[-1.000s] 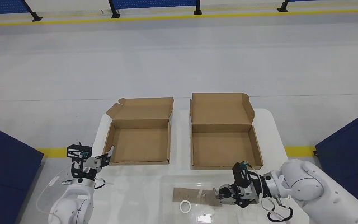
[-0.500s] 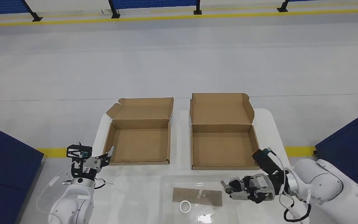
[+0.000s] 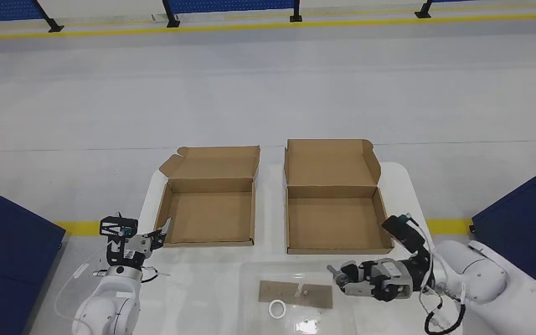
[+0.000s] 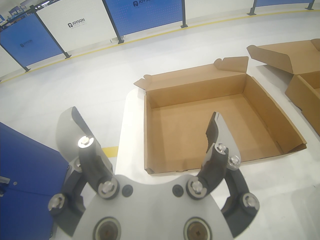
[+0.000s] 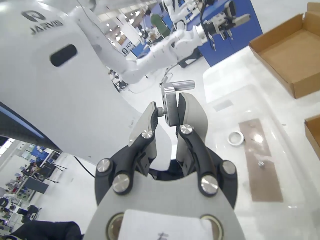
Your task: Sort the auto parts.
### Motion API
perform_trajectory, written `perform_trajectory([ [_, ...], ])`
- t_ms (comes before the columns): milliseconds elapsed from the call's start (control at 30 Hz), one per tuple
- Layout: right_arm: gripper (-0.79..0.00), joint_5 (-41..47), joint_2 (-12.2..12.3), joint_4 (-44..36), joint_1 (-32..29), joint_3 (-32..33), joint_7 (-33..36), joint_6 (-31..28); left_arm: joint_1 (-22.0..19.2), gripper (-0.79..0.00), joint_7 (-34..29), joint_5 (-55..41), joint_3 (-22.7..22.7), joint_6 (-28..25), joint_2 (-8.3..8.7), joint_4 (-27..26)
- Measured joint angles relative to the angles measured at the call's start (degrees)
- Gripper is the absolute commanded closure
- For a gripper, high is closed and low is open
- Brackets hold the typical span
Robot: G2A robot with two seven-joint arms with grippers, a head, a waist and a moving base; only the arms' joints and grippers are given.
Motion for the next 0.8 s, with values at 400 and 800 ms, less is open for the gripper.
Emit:
perform_trajectory([
  [400,0.0,30.9,-1.8,-2.5,13.4,-4.0,17.6,17.6,0.0,-0.785,0.0,0.0,0.0,0.0,0.0,0.0],
  [800,0.0,32.5,-2.6,-3.5,14.7,-3.1,17.0,19.9,0.0,-0.785,0.0,0.0,0.0,0.0,0.0,0.0],
])
